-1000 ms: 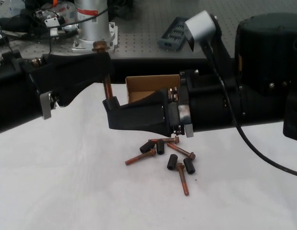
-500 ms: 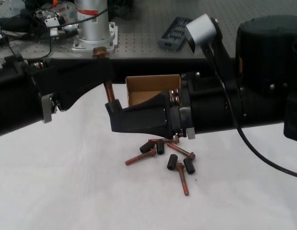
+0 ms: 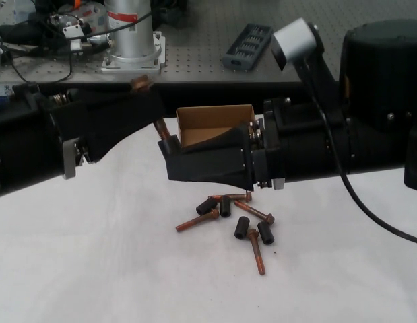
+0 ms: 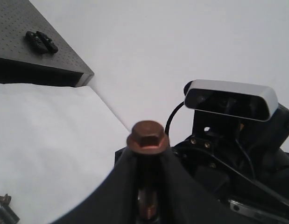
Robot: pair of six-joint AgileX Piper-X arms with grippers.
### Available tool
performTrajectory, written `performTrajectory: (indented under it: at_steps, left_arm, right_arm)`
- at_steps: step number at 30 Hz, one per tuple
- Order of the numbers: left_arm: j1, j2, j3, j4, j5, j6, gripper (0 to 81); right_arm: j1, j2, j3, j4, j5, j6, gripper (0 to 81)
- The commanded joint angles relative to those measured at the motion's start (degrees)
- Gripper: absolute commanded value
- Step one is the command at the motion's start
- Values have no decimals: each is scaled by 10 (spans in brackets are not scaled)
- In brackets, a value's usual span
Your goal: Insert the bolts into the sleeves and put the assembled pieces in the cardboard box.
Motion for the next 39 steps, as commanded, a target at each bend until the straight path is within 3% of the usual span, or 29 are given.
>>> performTrajectory:
  at_steps: [1,9,30,39]
  left_arm:
    - [-1,-7,0,40,34,21,6]
    - [-1,-7,0,62,80,44,6]
    - [-1,-7,0,91,44,57,6]
    - [-1,5,0,131,47,57,6]
  right_arm:
    - [-13,-5,-8,-29,13,-1,29]
    - [-13,-5,-8,-29,-12,-1,29]
    - [-13,-5,-8,-88,3,29,29]
    - [-13,-5,-8,-93,-40,5,29]
